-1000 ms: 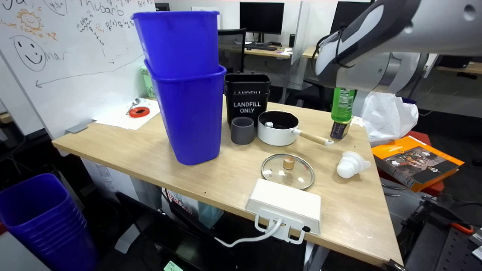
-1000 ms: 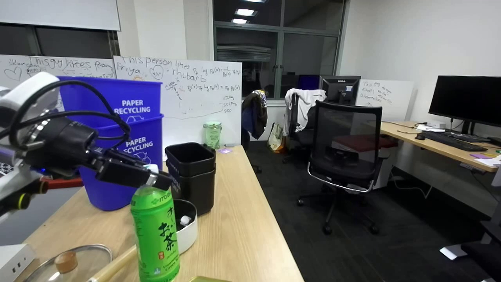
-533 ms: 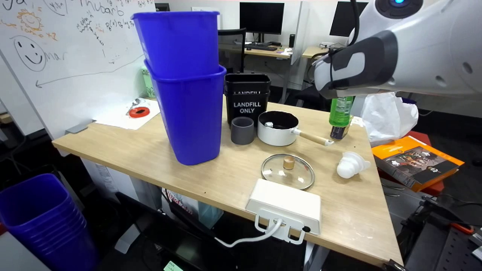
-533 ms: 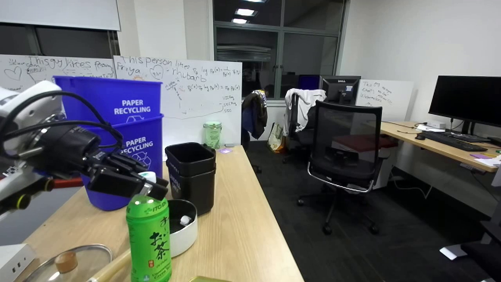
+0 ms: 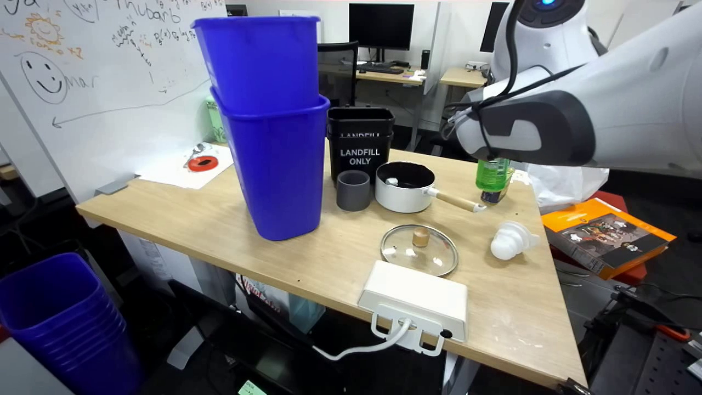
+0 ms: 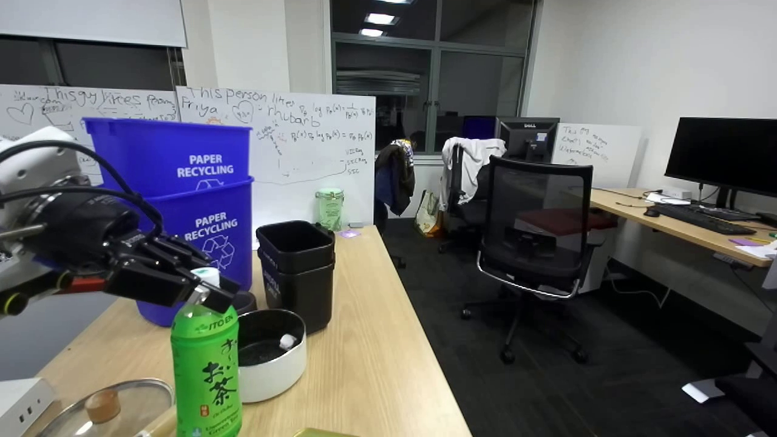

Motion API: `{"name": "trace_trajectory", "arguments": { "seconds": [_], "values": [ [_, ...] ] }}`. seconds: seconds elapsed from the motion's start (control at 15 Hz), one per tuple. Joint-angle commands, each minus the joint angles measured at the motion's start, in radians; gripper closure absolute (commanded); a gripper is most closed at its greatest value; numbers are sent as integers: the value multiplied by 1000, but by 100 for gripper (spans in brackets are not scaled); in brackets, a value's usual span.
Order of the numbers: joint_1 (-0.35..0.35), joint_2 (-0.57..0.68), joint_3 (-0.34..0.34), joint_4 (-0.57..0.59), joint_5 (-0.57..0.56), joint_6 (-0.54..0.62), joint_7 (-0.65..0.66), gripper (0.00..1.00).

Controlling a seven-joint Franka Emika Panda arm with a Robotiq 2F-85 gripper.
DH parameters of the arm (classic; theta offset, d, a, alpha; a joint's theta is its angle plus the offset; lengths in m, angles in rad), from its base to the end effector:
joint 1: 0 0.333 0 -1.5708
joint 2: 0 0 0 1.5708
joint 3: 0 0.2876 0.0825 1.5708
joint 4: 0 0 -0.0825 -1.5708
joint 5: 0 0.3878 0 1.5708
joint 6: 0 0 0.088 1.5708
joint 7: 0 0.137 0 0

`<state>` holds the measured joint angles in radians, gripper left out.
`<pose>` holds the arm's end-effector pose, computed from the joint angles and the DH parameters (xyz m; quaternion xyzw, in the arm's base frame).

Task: Move the green bottle to the right

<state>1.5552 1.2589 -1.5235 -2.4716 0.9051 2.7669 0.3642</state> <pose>0.5019 -0.0826 0.3102 0.8005 -0.3722 0.3693 0.2903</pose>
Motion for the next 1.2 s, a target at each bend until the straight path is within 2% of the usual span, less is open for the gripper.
{"name": "trace_trajectory", "arguments": {
  "seconds": [0.0, 0.13, 0.2, 0.27, 1.13],
  "values": [
    [29, -38, -17, -21, -94, -27, 63, 89],
    [38, -53, -17, -27, -122, -24, 78, 89],
    [20, -37, 0, -18, -125, 11, 96, 89],
    [21, -37, 0, -19, -134, 13, 103, 64],
    [21, -36, 0, -19, -141, 13, 112, 64]
  ]
}}
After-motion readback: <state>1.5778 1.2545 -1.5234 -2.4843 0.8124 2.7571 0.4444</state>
